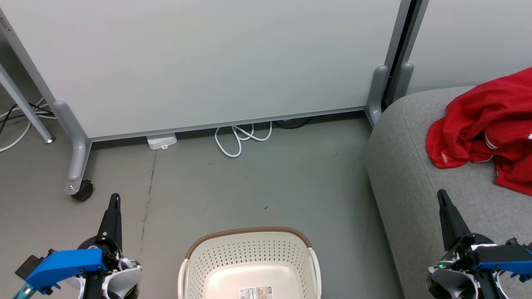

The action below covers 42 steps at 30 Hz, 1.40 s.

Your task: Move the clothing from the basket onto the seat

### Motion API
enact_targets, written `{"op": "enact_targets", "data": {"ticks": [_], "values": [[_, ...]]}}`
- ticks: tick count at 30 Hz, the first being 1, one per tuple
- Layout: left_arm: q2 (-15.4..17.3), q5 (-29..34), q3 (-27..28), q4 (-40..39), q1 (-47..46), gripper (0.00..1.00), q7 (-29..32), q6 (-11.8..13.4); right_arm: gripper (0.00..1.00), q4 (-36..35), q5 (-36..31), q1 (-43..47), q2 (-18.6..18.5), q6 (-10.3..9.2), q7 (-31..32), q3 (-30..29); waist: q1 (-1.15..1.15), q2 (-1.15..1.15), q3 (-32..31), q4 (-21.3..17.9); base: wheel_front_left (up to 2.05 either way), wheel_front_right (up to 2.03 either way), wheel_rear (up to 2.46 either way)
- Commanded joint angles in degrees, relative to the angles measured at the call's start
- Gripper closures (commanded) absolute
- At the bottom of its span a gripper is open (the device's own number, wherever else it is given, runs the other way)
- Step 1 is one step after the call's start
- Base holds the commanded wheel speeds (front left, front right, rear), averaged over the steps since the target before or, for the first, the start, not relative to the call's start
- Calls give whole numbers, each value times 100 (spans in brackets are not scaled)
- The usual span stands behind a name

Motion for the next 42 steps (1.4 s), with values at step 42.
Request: {"op": "enact_targets", "data": {"ticks": [42], "values": [[-23,-26,64,-27,-75,100,51,-20,100,-22,83,-73,-34,4,24,-10,0,0,1,-8,0,0,0]]}}
